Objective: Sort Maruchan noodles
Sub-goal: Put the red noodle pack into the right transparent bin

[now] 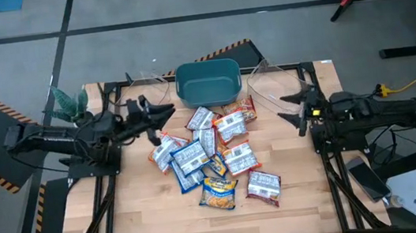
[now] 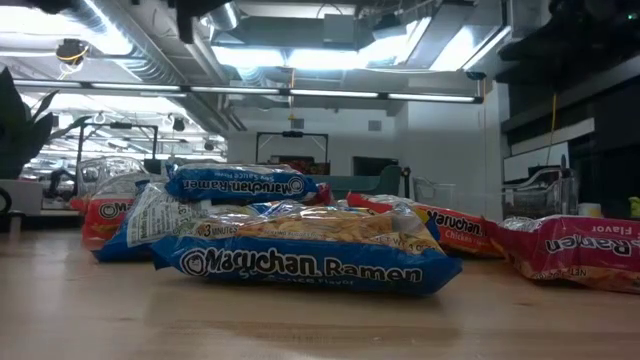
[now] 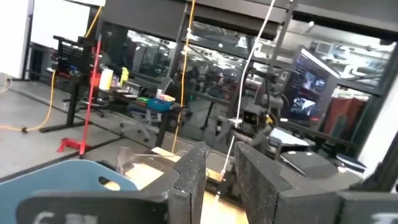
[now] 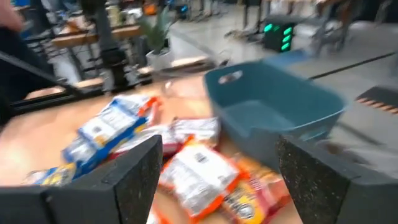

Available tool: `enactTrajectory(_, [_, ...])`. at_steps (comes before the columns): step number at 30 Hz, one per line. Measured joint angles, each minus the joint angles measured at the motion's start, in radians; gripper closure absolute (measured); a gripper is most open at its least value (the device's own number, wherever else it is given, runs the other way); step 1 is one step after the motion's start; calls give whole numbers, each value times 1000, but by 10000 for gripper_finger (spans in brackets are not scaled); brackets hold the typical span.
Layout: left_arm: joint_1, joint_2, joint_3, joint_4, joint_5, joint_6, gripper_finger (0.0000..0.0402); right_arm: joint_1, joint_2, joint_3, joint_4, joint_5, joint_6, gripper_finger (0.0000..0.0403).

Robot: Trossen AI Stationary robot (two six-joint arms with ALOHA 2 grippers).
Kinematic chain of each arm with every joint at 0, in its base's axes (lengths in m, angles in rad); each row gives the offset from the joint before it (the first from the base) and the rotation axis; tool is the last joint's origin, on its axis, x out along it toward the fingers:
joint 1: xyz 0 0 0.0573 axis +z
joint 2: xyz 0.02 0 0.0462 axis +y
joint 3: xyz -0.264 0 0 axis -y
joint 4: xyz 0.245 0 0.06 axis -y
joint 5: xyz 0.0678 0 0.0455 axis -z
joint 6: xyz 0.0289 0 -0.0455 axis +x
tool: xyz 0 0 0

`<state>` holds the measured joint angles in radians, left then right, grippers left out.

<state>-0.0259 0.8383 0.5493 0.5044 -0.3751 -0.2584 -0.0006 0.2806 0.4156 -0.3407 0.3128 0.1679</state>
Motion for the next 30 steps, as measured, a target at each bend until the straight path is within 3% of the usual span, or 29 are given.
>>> enactTrajectory(6, [6, 45, 96, -186, 80, -92, 320, 3, 171, 0, 48, -117, 121, 107])
enactTrajectory(10, [-3, 47, 127, -255, 136, -100, 320, 40, 342, 0, 225, -238, 169, 107])
enactTrajectory(14, [-15, 44, 127, -256, 175, -100, 320, 111, 483, 10, 396, -250, 181, 107])
enactTrajectory(19, [-41, 44, 127, -253, 188, -120, 320, 202, 617, 120, 337, -122, 224, 107])
enactTrajectory(25, [-81, 44, 127, -265, 210, -53, 320, 322, 805, 306, 61, 75, 283, 107])
enactTrajectory(30, [-125, 44, 127, -306, 210, -46, 320, 410, 991, 425, -121, 132, 413, 107])
